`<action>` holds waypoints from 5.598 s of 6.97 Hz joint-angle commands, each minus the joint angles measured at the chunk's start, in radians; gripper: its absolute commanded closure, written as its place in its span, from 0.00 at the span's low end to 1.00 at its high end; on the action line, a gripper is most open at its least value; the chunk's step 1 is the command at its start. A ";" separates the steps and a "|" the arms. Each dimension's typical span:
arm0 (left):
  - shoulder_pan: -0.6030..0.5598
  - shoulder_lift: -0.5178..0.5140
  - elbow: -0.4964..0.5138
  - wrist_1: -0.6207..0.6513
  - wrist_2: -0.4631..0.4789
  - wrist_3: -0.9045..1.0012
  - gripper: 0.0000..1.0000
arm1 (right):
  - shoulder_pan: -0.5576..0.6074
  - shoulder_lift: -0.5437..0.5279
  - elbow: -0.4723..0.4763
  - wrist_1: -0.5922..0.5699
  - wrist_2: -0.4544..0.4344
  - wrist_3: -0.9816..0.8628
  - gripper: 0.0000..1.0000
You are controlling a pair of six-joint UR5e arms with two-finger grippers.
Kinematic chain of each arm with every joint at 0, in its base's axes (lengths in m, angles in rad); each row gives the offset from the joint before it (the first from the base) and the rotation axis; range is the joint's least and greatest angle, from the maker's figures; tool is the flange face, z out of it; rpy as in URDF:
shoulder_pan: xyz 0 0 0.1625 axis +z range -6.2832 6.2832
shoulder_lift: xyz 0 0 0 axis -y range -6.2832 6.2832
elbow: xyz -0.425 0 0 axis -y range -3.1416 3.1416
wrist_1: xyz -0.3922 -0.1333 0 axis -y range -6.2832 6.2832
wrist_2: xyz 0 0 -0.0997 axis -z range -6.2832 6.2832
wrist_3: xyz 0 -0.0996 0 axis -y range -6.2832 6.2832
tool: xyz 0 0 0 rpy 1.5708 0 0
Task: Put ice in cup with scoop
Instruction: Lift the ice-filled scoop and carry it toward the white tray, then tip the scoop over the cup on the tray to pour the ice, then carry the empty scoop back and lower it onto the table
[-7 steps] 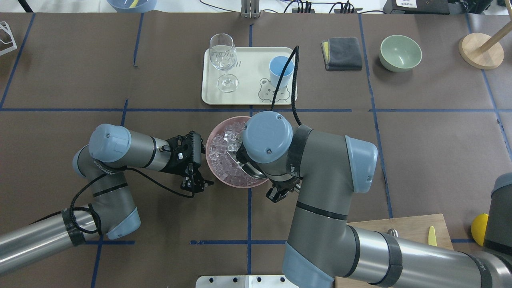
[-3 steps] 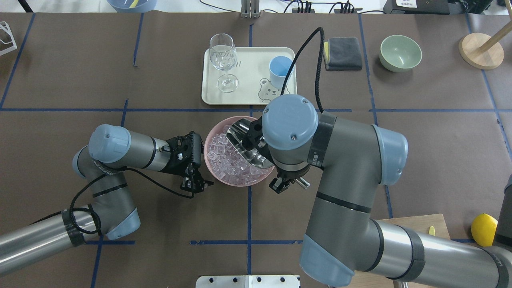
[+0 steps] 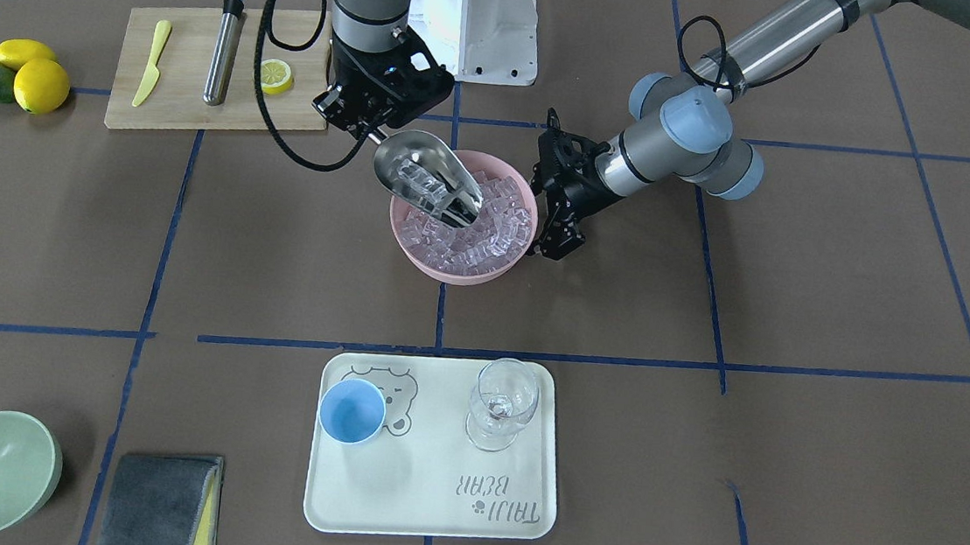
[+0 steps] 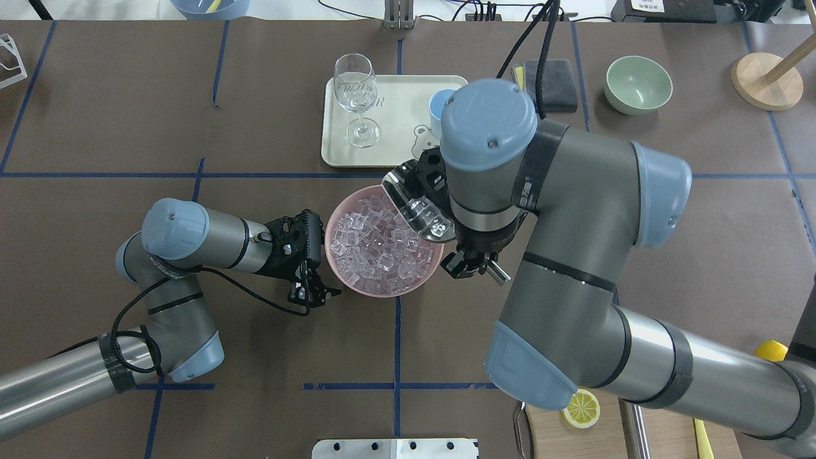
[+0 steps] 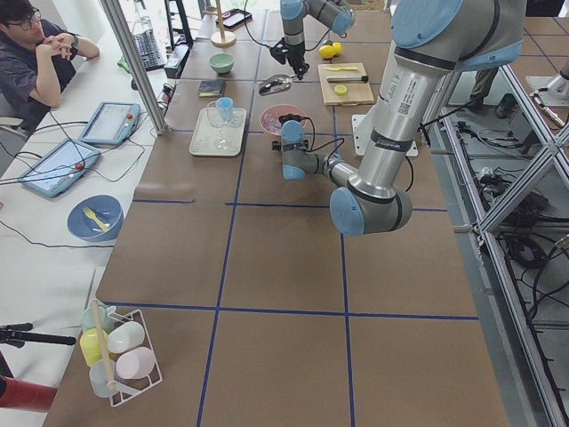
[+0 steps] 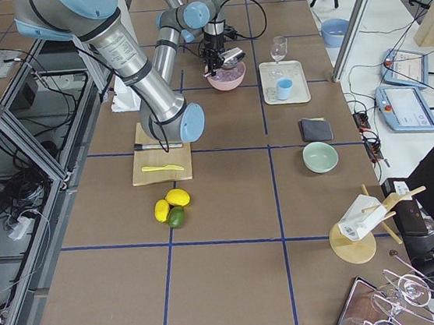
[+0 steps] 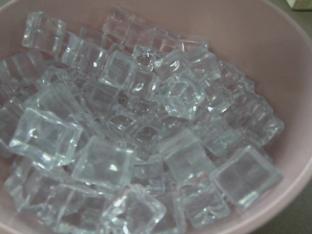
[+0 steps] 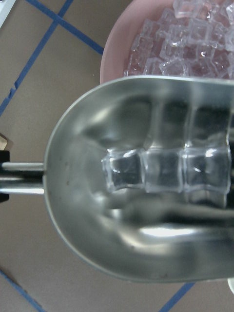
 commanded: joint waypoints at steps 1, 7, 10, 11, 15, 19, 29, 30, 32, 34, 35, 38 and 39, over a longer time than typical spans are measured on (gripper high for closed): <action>0.000 0.001 0.000 0.000 0.000 0.000 0.00 | 0.085 0.057 -0.092 -0.079 0.008 -0.005 1.00; 0.002 -0.001 0.002 0.000 0.000 0.000 0.00 | 0.218 0.197 -0.547 -0.079 -0.101 -0.346 1.00; 0.002 0.004 0.002 0.000 0.000 0.002 0.00 | 0.217 0.295 -0.716 -0.107 -0.132 -0.438 1.00; 0.002 0.004 0.002 0.000 0.000 0.000 0.00 | 0.217 0.321 -0.732 -0.154 -0.150 -0.476 1.00; 0.001 0.004 0.000 -0.002 0.000 0.000 0.00 | 0.220 0.386 -0.743 -0.306 -0.182 -0.538 1.00; 0.002 0.005 0.000 -0.002 0.000 0.000 0.00 | 0.225 0.394 -0.743 -0.320 -0.185 -0.555 1.00; -0.009 0.002 -0.005 0.000 -0.002 -0.003 0.00 | 0.363 0.296 -0.554 -0.312 0.060 -0.429 1.00; -0.012 0.002 -0.005 0.000 0.000 -0.002 0.00 | 0.370 0.153 -0.344 -0.306 0.089 -0.268 1.00; -0.012 0.002 -0.005 0.000 0.000 -0.002 0.00 | 0.381 -0.087 -0.050 -0.271 0.162 -0.135 1.00; -0.012 0.002 -0.005 0.000 0.000 -0.002 0.00 | 0.383 -0.299 0.129 -0.219 0.236 -0.047 1.00; -0.012 0.002 -0.005 0.000 0.000 -0.002 0.00 | 0.367 -0.391 0.161 -0.138 0.249 0.017 1.00; -0.011 0.001 -0.005 0.000 0.000 -0.003 0.00 | 0.288 -0.652 0.160 0.297 0.249 0.282 1.00; -0.011 0.001 -0.005 0.000 0.000 -0.003 0.00 | 0.253 -0.733 0.154 0.432 0.246 0.347 1.00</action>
